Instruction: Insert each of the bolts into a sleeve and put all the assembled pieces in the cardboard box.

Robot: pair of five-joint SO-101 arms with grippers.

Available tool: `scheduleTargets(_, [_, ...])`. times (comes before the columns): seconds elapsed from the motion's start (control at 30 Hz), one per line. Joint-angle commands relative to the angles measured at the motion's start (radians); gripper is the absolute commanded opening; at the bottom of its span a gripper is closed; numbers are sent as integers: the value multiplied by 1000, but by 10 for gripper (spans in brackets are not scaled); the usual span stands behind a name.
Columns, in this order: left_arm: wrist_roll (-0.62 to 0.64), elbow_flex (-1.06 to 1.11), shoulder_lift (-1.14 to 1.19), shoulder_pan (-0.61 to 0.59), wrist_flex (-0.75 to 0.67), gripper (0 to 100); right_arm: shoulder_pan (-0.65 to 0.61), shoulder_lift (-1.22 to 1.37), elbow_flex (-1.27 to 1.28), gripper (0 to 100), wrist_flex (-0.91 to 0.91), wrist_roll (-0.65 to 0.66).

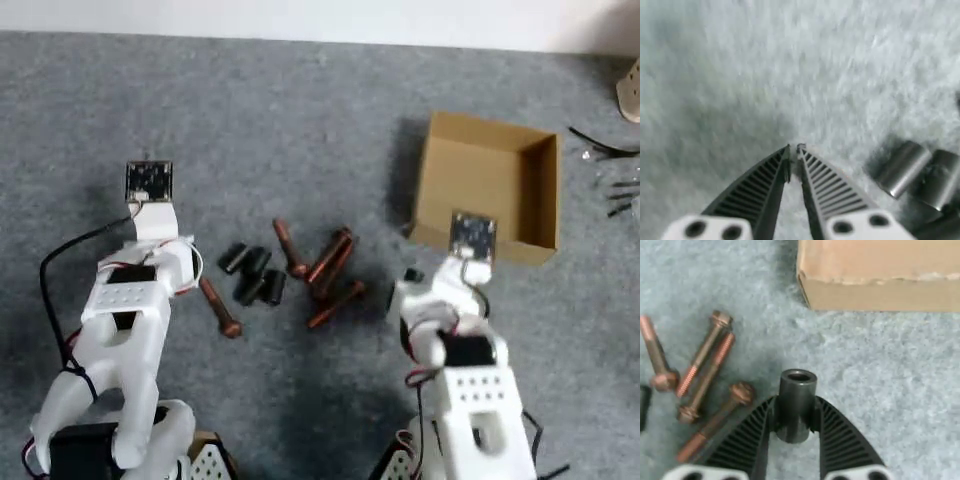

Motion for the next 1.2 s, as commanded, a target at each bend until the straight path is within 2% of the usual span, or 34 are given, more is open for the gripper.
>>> scheduleTargets(0.0, [-302,-96,-19,19,64,46,8,-176,81,5,-30,74])
scheduleTargets(0.17, [-948,-269,-16,15,391,46,8,-380,179,5,-30,75])
scheduleTargets(0.3, [-1412,-320,-13,74,694,46,8,-510,239,5,-30,75])
scheduleTargets(0.37, [-1571,-351,-12,104,842,46,8,-556,260,5,-28,75])
scheduleTargets(0.47, [-1734,-395,-10,145,1003,46,8,-607,285,5,-28,75])
scheduleTargets(0.53, [-1800,-409,-10,185,1059,46,8,-627,295,5,-27,75])
scheduleTargets(0.7, [-1818,-404,-10,312,1083,48,10,-631,295,5,-25,75])
scheduleTargets(0.83, [-1818,-404,-8,364,1077,167,10,-631,295,5,-25,75])
scheduleTargets(0.9, [-1821,-414,22,363,1066,204,10,-631,295,5,-25,75])
scheduleTargets(1.03, [-1886,-461,176,309,965,165,12,-631,295,5,-25,75])
scheduleTargets(1.17, [-1916,-596,398,255,954,165,13,-636,295,5,-25,75])
